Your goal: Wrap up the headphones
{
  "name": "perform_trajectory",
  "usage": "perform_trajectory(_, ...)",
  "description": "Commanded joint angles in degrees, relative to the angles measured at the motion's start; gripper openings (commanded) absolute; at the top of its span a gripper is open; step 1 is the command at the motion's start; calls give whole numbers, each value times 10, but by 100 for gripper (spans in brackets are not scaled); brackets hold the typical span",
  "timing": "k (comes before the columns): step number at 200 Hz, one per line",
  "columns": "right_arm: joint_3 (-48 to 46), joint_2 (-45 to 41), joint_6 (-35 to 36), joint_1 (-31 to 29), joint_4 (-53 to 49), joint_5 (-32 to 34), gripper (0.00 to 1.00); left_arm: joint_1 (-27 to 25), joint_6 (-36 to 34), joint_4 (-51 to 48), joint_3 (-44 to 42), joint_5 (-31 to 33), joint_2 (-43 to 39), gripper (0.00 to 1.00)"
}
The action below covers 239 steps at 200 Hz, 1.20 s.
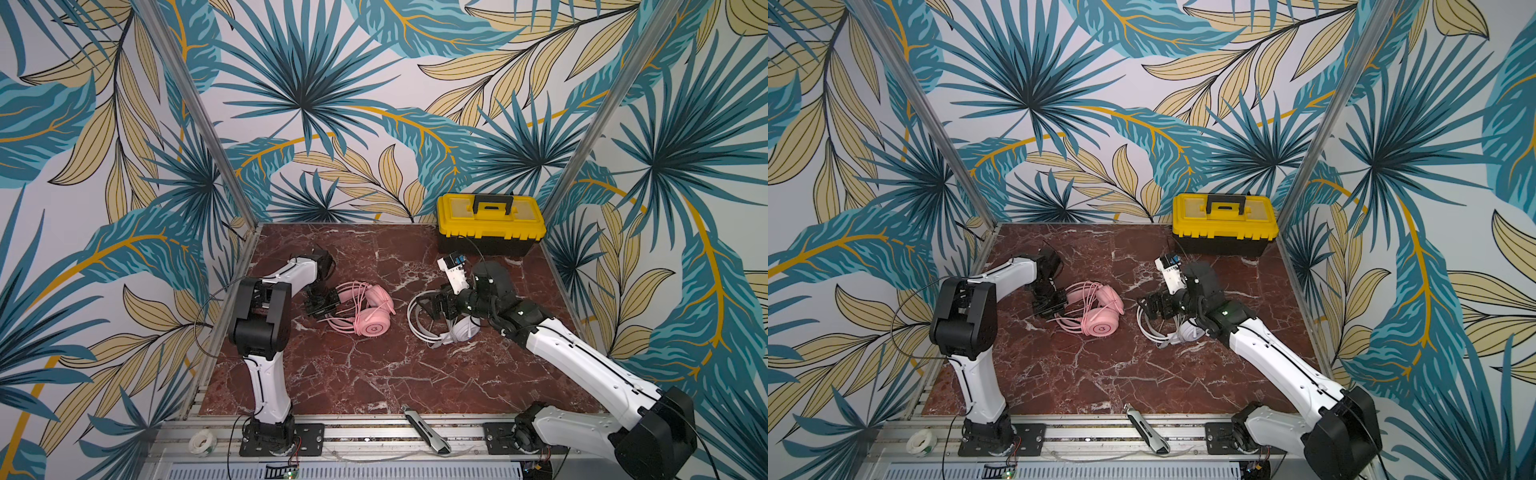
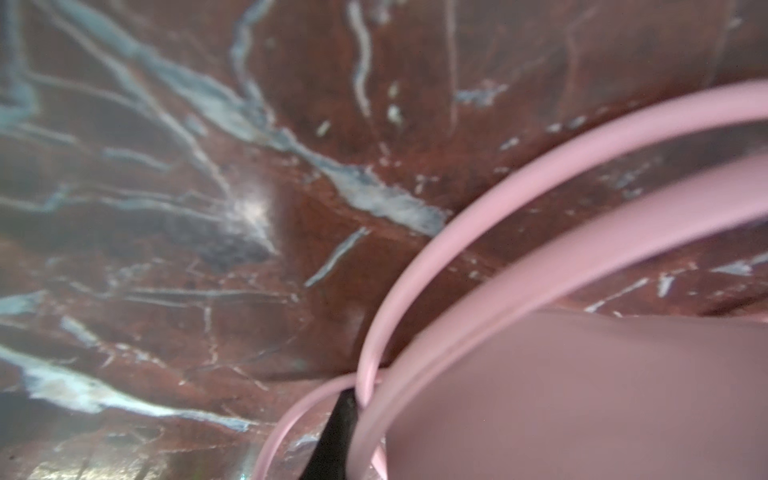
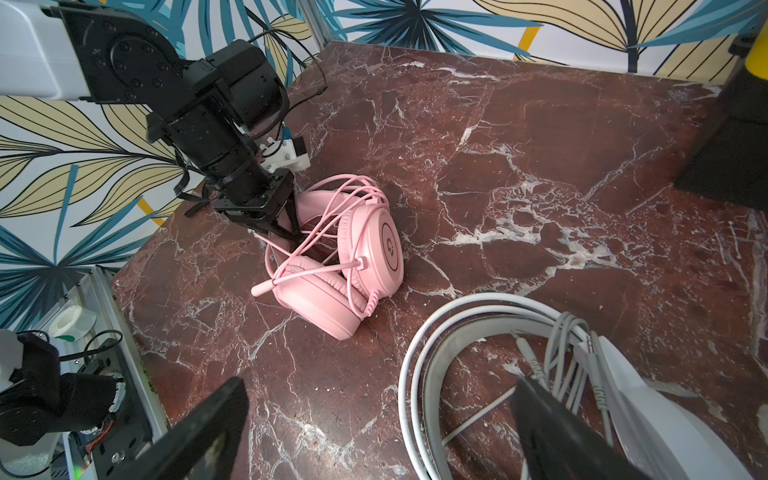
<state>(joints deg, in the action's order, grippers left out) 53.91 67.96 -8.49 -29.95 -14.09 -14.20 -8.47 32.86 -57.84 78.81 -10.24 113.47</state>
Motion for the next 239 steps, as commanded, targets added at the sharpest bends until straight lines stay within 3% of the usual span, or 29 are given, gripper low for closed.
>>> perform_trajectory(1, -15, 2, 10, -2, -13, 8, 100, -7, 1, 37, 10, -15, 21, 24)
perform_trajectory(55, -18, -1, 10, -2, -12, 9, 100, -10, 5, 37, 12, -20, 20, 29)
perform_trajectory(134, -10, -9, 21, -2, -20, 31, 100, -10, 6, 13, 29, -15, -31, 53)
perform_trajectory(167, -2, -11, 28, -2, -27, 38, 100, -10, -1, -20, 62, -10, -57, 69)
perform_trajectory(209, 19, -7, 48, -2, -45, 58, 100, -10, -17, -61, 105, 15, -102, 88)
perform_trajectory(239, 42, -10, 81, -2, -69, 93, 100, -19, -32, -63, 144, 70, -156, 92)
